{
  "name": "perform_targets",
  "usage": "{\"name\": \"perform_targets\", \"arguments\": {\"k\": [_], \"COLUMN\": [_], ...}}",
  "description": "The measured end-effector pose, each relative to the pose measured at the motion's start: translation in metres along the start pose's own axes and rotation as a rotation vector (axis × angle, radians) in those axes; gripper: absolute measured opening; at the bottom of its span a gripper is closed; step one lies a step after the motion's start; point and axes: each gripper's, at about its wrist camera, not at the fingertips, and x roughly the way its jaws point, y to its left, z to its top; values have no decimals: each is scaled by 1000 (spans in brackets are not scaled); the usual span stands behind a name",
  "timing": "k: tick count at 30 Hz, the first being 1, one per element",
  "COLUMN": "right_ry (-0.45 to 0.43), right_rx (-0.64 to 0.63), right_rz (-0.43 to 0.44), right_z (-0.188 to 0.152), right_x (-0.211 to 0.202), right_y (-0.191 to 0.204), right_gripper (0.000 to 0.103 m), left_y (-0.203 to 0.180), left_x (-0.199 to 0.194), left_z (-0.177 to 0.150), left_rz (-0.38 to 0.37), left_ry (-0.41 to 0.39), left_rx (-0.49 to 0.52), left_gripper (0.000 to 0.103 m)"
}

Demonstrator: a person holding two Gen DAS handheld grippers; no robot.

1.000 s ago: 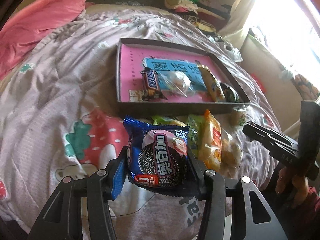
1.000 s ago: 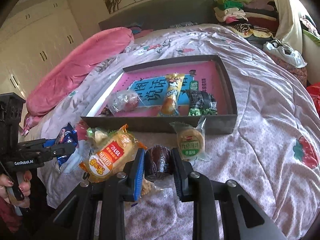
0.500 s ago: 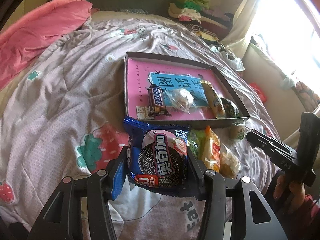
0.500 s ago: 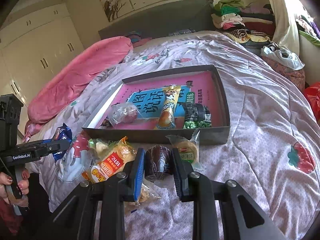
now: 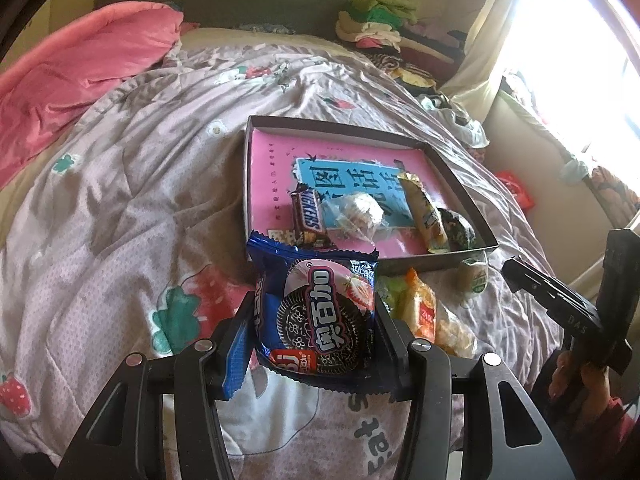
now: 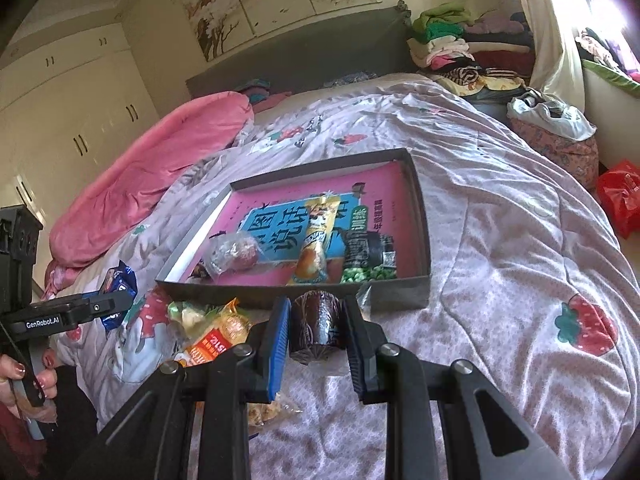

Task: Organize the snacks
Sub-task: 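Lift and carry the biscuit pack and chocolate over the box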

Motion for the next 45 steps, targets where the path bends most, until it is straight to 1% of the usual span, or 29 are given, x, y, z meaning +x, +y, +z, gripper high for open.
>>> {"name": "perform_targets", "arguments": {"k": [10, 19, 27, 45], "right_ry": [-13, -30, -50, -72], "right_rx": [-8, -17, -5, 44], "right_rz": [9, 11, -7, -55], "right_z": [5, 12, 21, 32], "right_x": [3, 6, 11, 25], "right_y": [3, 6, -3, -30], "right_gripper": [27, 27, 27, 27], "left_y": [-9, -17, -27, -80], "left_x": [10, 25, 41, 68], "left_z": [10, 18, 29, 59], "left_rz": [-4, 21, 24, -14], "left_ry": [-2, 1, 8, 9], "left_rx": [5, 31, 51, 133], "left_gripper": [54, 54, 54, 54]}}
